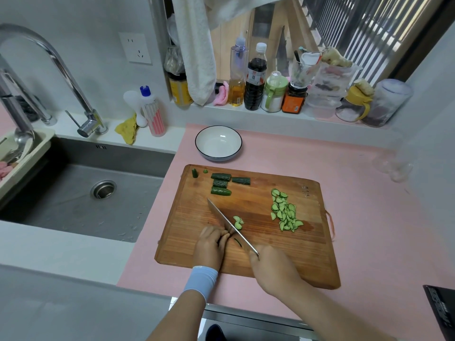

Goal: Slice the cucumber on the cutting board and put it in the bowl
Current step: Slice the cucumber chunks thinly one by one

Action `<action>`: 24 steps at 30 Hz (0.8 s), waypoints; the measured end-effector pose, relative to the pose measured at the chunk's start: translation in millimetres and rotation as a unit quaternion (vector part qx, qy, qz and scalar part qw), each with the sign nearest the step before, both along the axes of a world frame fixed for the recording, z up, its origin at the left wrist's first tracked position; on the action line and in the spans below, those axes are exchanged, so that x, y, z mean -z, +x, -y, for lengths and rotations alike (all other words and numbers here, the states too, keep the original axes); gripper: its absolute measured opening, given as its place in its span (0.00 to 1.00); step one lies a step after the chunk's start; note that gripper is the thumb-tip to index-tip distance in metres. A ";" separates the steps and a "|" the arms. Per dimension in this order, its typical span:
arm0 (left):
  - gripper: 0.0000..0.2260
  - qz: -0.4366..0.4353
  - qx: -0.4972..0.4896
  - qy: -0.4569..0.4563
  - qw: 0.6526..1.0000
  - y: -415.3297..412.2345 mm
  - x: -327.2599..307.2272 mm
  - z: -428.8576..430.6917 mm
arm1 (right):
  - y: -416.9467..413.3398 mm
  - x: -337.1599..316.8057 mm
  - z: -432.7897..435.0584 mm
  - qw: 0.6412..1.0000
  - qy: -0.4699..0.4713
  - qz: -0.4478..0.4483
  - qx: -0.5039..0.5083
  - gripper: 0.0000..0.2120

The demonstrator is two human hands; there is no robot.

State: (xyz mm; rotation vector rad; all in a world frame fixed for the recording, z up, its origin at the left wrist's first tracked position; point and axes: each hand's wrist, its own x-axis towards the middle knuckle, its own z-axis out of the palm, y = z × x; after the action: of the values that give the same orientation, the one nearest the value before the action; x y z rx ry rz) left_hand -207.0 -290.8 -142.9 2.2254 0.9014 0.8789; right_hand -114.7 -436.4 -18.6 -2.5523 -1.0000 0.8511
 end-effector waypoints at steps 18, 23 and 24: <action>0.05 -0.007 -0.001 -0.003 1.000 -0.5 -5.6 3.1 | 9.1 4.0 -15.7 0.999 -0.004 -0.045 0.009 0.16; 0.06 -0.029 0.004 -0.017 0.999 4.0 -10.8 2.0 | 21.0 -8.2 -9.9 0.998 0.013 -0.057 0.024 0.17; 0.06 -0.036 0.005 -0.026 0.999 6.8 -11.7 1.1 | 25.8 -10.7 -8.6 0.997 0.025 -0.060 0.032 0.18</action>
State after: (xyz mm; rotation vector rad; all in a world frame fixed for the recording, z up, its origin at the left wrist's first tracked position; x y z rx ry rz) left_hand -200.2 -291.9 -131.2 2.2263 0.9341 0.7666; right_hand -88.9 -427.8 -7.9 -2.4452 -0.8885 0.9371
